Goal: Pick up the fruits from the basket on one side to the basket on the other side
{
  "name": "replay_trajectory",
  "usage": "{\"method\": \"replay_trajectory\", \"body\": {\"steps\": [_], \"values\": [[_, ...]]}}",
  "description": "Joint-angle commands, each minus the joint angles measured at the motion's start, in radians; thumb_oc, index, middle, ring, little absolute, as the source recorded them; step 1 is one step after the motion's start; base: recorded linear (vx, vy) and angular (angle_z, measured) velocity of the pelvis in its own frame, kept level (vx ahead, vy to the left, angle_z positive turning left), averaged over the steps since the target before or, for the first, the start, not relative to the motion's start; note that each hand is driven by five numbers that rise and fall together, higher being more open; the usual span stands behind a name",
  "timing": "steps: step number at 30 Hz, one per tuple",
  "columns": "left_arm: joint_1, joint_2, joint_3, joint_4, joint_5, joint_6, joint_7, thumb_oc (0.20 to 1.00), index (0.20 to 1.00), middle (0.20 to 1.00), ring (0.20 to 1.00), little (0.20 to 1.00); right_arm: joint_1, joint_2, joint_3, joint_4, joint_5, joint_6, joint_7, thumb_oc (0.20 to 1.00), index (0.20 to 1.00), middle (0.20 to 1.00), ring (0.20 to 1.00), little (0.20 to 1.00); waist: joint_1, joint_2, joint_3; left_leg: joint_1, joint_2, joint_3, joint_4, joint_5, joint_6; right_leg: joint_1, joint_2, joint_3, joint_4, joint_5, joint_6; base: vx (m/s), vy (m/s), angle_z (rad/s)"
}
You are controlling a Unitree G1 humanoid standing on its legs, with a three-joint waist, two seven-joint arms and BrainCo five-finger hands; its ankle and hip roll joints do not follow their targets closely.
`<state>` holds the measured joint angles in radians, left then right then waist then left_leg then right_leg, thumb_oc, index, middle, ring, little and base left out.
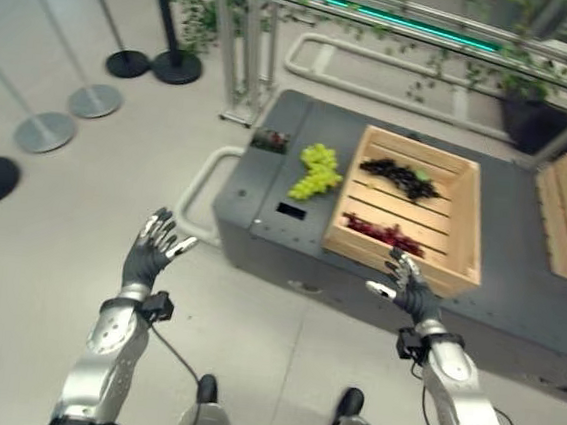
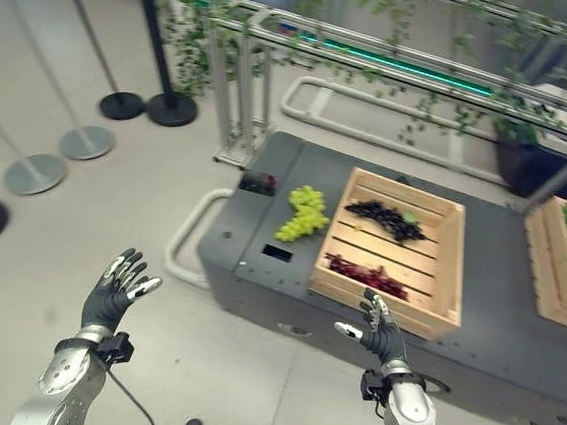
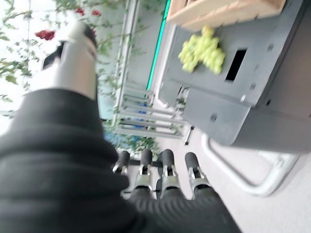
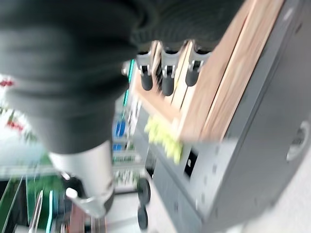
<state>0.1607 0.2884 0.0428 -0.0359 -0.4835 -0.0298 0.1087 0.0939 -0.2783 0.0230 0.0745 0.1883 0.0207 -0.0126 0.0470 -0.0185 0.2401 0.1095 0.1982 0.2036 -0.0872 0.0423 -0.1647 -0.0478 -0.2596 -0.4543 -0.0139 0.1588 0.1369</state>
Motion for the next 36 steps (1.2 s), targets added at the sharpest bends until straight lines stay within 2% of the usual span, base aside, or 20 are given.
{"method": "replay_trajectory", "body": {"steps": [1, 3, 5, 6, 7, 8, 10, 11, 14, 15, 16, 17, 24, 28, 29, 30, 31, 32, 34, 36], "values": [[-0.071, -0.014, 0.012, -0.049, 0.03, -0.064, 0.0, 1.0, 1.0, 1.0, 1.0, 1.0, 0.008, -0.043, -0.044, -0.087, 0.007, -0.047, -0.012, 1.0, 1.0, 1.0, 1.0, 1.0, -0.012, 0.018, -0.02, 0.004, 0.003, -0.068, 0.061, -0.113, 0.002, 0.026, -0.089, -0.008, -0.031, -0.058, 0.092, 0.19, -0.314, -0.21], [-0.078, -0.04, 0.017, -0.038, -0.013, -0.072, 0.007, 1.0, 1.0, 1.0, 1.0, 1.0, -0.01, -0.074, -0.04, -0.093, 0.015, -0.051, -0.008, 1.0, 1.0, 1.0, 1.0, 1.0, -0.019, 0.034, -0.007, -0.062, 0.013, -0.09, 0.271, -0.119, -0.022, 0.076, -0.047, -0.038, -0.033, -0.108, 0.053, 0.15, -0.327, -0.09], [-0.072, -0.049, 0.026, -0.038, -0.023, -0.077, 0.012, 1.0, 1.0, 1.0, 1.0, 1.0, -0.023, -0.087, -0.03, -0.088, 0.022, -0.056, -0.001, 1.0, 1.0, 1.0, 1.0, 1.0, -0.02, 0.035, -0.005, -0.09, 0.007, -0.129, 0.355, -0.081, -0.031, 0.079, -0.029, -0.03, -0.032, -0.129, 0.027, 0.14, -0.263, -0.08], [-0.058, -0.052, 0.028, -0.037, -0.05, -0.072, 0.007, 1.0, 1.0, 1.0, 1.0, 1.0, -0.033, -0.104, -0.008, -0.076, 0.024, -0.052, 0.008, 1.0, 1.0, 1.0, 1.0, 1.0, -0.005, 0.039, 0.019, -0.131, 0.024, -0.201, 0.5, 0.046, -0.052, 0.112, 0.03, -0.001, -0.05, -0.168, -0.017, 0.19, -0.397, -0.55], [-0.059, -0.05, 0.027, -0.039, -0.046, -0.068, 0.007, 1.0, 1.0, 1.0, 1.0, 1.0, -0.04, -0.115, -0.005, -0.076, 0.021, -0.051, 0.006, 1.0, 1.0, 1.0, 1.0, 1.0, 0.007, 0.034, 0.041, -0.168, 0.018, -0.242, 0.576, 0.106, -0.065, 0.13, 0.046, 0.009, -0.056, -0.178, -0.032, 0.13, -0.312, -0.65], [-0.06, -0.05, 0.027, -0.04, -0.045, -0.068, 0.008, 1.0, 1.0, 1.0, 1.0, 1.0, -0.041, -0.115, -0.006, -0.075, 0.021, -0.052, 0.006, 1.0, 1.0, 1.0, 1.0, 1.0, 0.003, 0.032, 0.041, -0.173, 0.014, -0.245, 0.575, 0.111, -0.064, 0.128, 0.042, 0.006, -0.057, -0.175, -0.033, 0.05, -0.237, -0.45], [-0.06, -0.061, 0.025, -0.034, -0.052, -0.068, 0.007, 1.0, 1.0, 1.0, 1.0, 1.0, -0.053, -0.128, 0.0, -0.07, 0.013, -0.046, 0.007, 1.0, 1.0, 1.0, 1.0, 1.0, 0.025, 0.021, 0.058, -0.221, -0.064, -0.265, 0.611, 0.023, -0.036, 0.148, 0.06, 0.025, -0.07, -0.203, -0.047, 0.16, -0.26, -0.32], [-0.055, -0.07, 0.019, -0.025, -0.047, -0.062, -0.003, 1.0, 1.0, 1.0, 1.0, 1.0, -0.063, -0.124, 0.005, -0.064, 0.015, -0.041, 0.012, 1.0, 1.0, 1.0, 1.0, 1.0, 0.041, 0.017, 0.057, -0.269, -0.135, -0.264, 0.564, -0.064, 0.004, 0.161, 0.082, 0.056, -0.073, -0.217, -0.045, 0.2, -0.193, -0.27], [-0.044, -0.07, 0.014, -0.021, -0.05, -0.059, -0.003, 1.0, 1.0, 1.0, 1.0, 1.0, -0.064, -0.118, 0.012, -0.047, 0.023, -0.042, 0.011, 1.0, 1.0, 1.0, 1.0, 1.0, 0.047, 0.028, 0.044, -0.281, -0.136, -0.256, 0.443, -0.071, 0.03, 0.16, 0.102, 0.077, -0.073, -0.234, -0.039, 0.24, -0.05, -0.38], [-0.038, -0.073, 0.005, -0.01, -0.055, -0.054, -0.004, 1.0, 1.0, 1.0, 1.0, 1.0, -0.064, -0.115, 0.021, -0.025, 0.02, -0.041, 0.005, 1.0, 1.0, 1.0, 1.0, 1.0, 0.06, 0.049, 0.035, -0.275, -0.129, -0.273, 0.281, -0.042, 0.035, 0.177, 0.131, 0.092, -0.073, -0.252, -0.033, 0.28, 0.013, -0.34], [-0.038, -0.073, 0.004, -0.009, -0.055, -0.055, -0.004, 1.0, 1.0, 1.0, 1.0, 1.0, -0.064, -0.115, 0.021, -0.024, 0.02, -0.042, 0.005, 1.0, 1.0, 1.0, 1.0, 1.0, 0.061, 0.049, 0.036, -0.265, -0.128, -0.271, 0.265, -0.036, 0.033, 0.179, 0.13, 0.093, -0.073, -0.253, -0.034, 0.36, 0.045, -0.36], [-0.038, -0.077, -0.005, 0.01, -0.057, -0.053, 0.002, 1.0, 1.0, 1.0, 1.0, 1.0, -0.06, -0.113, 0.026, -0.011, 0.013, -0.043, -0.004, 1.0, 1.0, 1.0, 1.0, 1.0, 0.065, 0.073, 0.034, -0.268, -0.099, -0.274, 0.134, 0.053, 0.017, 0.194, 0.156, 0.093, -0.073, -0.268, -0.032, 0.18, 0.026, -0.27], [-0.048, -0.084, -0.047, 0.106, -0.045, -0.037, 0.007, 1.0, 1.0, 1.0, 1.0, 1.0, -0.044, -0.09, 0.042, 0.045, -0.026, -0.031, -0.017, 1.0, 1.0, 1.0, 1.0, 1.0, 0.065, 0.064, -0.002, -0.235, -0.073, -0.19, 0.029, 0.126, 0.006, 0.282, 0.171, 0.071, -0.063, -0.32, -0.03, 0.26, 0.06, -0.08], [-0.076, -0.049, -0.083, 0.208, 0.004, -0.026, 0.022, 1.0, 1.0, 1.0, 1.0, 1.0, -0.048, -0.057, 0.074, 0.175, -0.041, -0.023, -0.018, 1.0, 1.0, 1.0, 1.0, 1.0, 0.058, 0.028, -0.023, -0.166, -0.085, -0.147, 0.001, 0.082, 0.06, 0.212, 0.107, 0.064, 0.179, -0.328, 0.021, 0.16, 0.132, 0.1], [-0.087, -0.043, -0.098, 0.257, 0.009, -0.022, 0.016, 1.0, 1.0, 1.0, 1.0, 1.0, -0.055, -0.048, 0.082, 0.223, -0.046, -0.016, -0.02, 1.0, 1.0, 1.0, 1.0, 1.0, 0.051, 0.025, -0.017, -0.15, -0.091, -0.137, 0.0, 0.063, 0.08, 0.165, 0.072, 0.064, 0.258, -0.308, 0.049, 0.09, 0.215, -0.18], [-0.11, -0.049, -0.116, 0.366, -0.032, -0.019, 0.01, 1.0, 1.0, 1.0, 1.0, 1.0, -0.073, -0.034, 0.098, 0.321, -0.059, -0.006, -0.024, 1.0, 1.0, 1.0, 1.0, 1.0, 0.025, 0.022, 0.007, -0.109, -0.114, -0.126, 0.0, 0.035, 0.11, 0.081, 0.01, 0.09, 0.459, -0.21, 0.11, 0.09, 0.211, -0.21], [-0.112, -0.049, -0.116, 0.368, -0.032, -0.02, 0.01, 1.0, 1.0, 1.0, 1.0, 1.0, -0.075, -0.034, 0.098, 0.323, -0.059, -0.007, -0.024, 1.0, 1.0, 1.0, 1.0, 1.0, 0.026, 0.023, 0.006, -0.113, -0.112, -0.125, 0.0, 0.037, 0.111, 0.076, 0.012, 0.092, 0.457, -0.207, 0.11, 0.1, 0.244, -0.01], [-0.143, -0.05, -0.139, 0.491, -0.017, -0.014, 0.021, 1.0, 1.0, 1.0, 1.0, 1.0, -0.1, -0.008, 0.099, 0.436, -0.018, 0.003, -0.047, 1.0, 1.0, 1.0, 1.0, 1.0, -0.005, 0.046, 0.041, -0.087, -0.098, -0.139, 0.0, 0.026, 0.116, -0.027, 0.038, 0.162, 0.56, -0.203, 0.112, 0.03, 0.098, 0.29], [-0.157, -0.05, -0.14, 0.544, -0.008, -0.014, 0.015, 1.0, 1.0, 1.0, 1.0, 1.0, -0.117, -0.002, 0.103, 0.496, -0.009, 0.004, -0.053, 1.0, 1.0, 1.0, 1.0, 1.0, -0.008, 0.051, 0.041, -0.085, -0.094, -0.138, 0.0, 0.019, 0.109, -0.047, 0.035, 0.167, 0.496, -0.215, 0.099, 0.1, 0.025, 0.22], [-0.192, -0.05, -0.138, 0.661, -0.005, -0.005, 0.021, 1.0, 1.0, 1.0, 1.0, 1.0, -0.137, 0.007, 0.102, 0.629, -0.006, 0.015, -0.07, 1.0, 1.0, 1.0, 1.0, 1.0, 0.005, 0.037, 0.031, -0.091, -0.105, -0.156, 0.0, 0.014, 0.087, 0.034, 0.007, 0.124, 0.242, -0.225, 0.066, 0.18, -0.157, -0.01]]}}
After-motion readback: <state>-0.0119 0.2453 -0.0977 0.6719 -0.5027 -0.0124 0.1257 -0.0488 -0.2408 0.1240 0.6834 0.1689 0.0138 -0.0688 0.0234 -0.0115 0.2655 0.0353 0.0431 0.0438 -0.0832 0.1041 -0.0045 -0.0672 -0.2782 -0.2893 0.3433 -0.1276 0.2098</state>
